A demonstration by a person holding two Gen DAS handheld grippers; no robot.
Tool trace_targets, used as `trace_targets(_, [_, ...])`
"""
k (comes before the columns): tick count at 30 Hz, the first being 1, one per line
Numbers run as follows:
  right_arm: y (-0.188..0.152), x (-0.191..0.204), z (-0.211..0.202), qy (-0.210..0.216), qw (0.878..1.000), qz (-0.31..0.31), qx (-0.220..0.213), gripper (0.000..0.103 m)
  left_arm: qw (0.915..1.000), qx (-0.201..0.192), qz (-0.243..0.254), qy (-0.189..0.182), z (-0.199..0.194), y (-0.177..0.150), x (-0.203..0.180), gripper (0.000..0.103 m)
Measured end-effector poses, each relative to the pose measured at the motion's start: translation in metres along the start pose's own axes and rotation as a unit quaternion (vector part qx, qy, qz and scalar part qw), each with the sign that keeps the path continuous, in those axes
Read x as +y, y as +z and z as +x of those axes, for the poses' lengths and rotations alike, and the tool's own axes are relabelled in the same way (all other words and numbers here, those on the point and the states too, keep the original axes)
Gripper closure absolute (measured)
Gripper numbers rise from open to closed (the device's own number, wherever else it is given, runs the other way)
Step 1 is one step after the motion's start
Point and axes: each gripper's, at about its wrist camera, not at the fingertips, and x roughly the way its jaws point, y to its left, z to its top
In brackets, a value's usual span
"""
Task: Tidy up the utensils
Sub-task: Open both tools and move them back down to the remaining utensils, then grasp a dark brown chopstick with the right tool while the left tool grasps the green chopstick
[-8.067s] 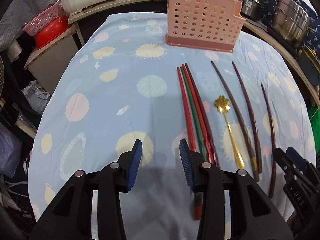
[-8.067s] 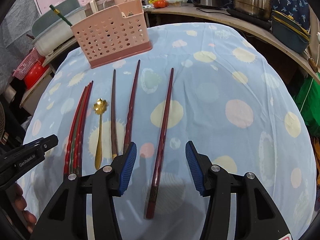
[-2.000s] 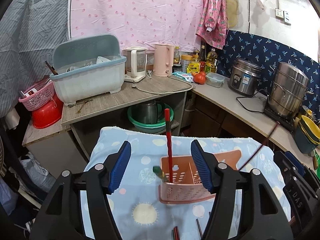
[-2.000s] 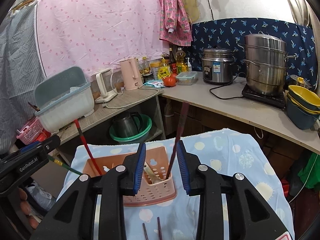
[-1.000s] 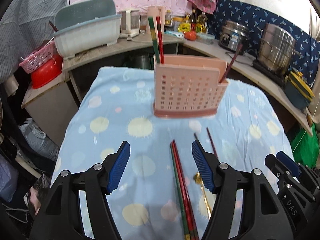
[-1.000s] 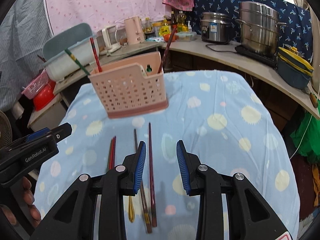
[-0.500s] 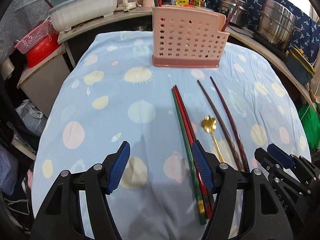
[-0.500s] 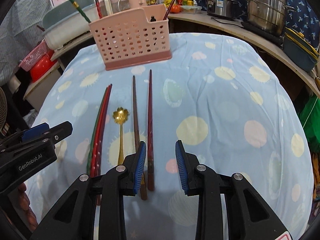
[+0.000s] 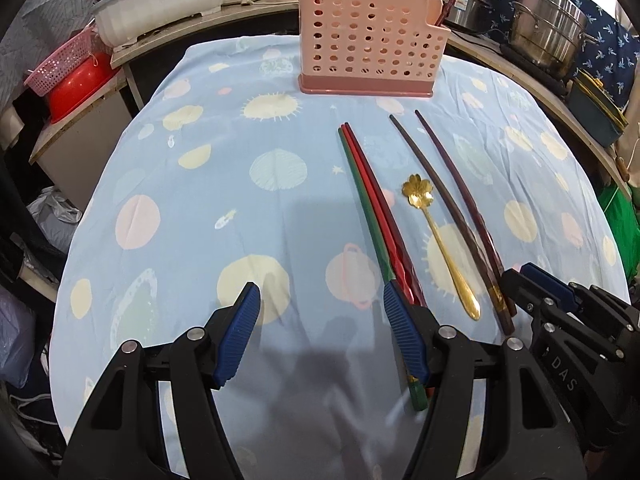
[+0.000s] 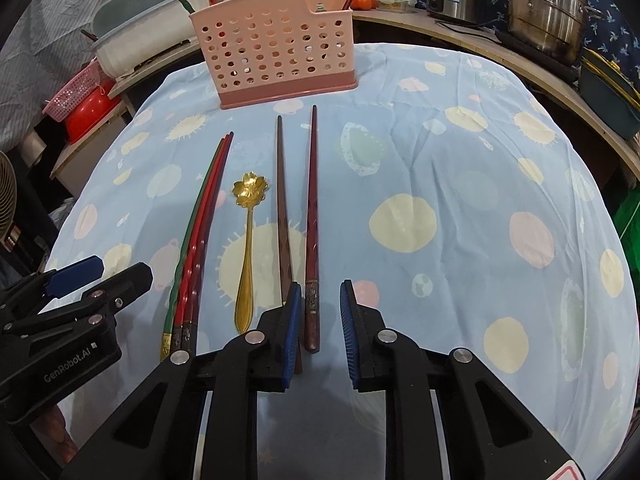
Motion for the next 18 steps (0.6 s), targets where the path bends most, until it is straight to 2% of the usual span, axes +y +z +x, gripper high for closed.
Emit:
trace_targets(13, [-0.008,-0.005,0.005,0.002,1.0,0.0,0.006,0.096,0.9998,0.011,0.012,-0.009,0.001,-0.011,-0.008,0.042])
trace_targets(18, [-0.012,-0.006,0.003,-0.004,1.0,-0.004,0.001,0.096,0.9996,0.016,0.015,-0.016,-0.001,-0.016,-0.011,0.042])
